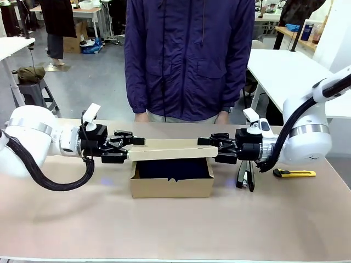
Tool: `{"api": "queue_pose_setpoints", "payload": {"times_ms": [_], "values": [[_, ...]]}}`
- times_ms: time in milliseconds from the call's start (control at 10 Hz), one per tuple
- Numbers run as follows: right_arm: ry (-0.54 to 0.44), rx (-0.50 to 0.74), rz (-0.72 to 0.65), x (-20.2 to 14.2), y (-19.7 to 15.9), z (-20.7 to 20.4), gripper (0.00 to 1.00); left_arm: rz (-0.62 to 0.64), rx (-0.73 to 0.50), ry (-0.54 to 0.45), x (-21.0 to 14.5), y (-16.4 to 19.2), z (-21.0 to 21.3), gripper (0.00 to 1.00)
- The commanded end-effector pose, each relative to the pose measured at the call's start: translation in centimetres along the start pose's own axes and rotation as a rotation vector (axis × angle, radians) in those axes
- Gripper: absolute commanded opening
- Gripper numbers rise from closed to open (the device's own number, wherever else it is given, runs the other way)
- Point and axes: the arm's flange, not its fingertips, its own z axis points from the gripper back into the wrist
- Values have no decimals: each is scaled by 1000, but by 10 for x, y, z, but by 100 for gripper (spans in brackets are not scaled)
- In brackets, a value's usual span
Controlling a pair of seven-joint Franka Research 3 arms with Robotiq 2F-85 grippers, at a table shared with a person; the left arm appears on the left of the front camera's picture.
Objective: Pack the item into the box.
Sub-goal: Close the Mailer Box.
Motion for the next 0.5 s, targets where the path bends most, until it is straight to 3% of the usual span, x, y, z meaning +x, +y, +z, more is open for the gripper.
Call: {"api": "queue_pose_setpoints", "payload": {"times_ms": [0,400], "values": [[1,26,45,-3,3,4,100,-29,-4,18,-2,2,2,100],[20,38,39,-7,3,14,100,-54,16,6,6,2,13,100]]}}
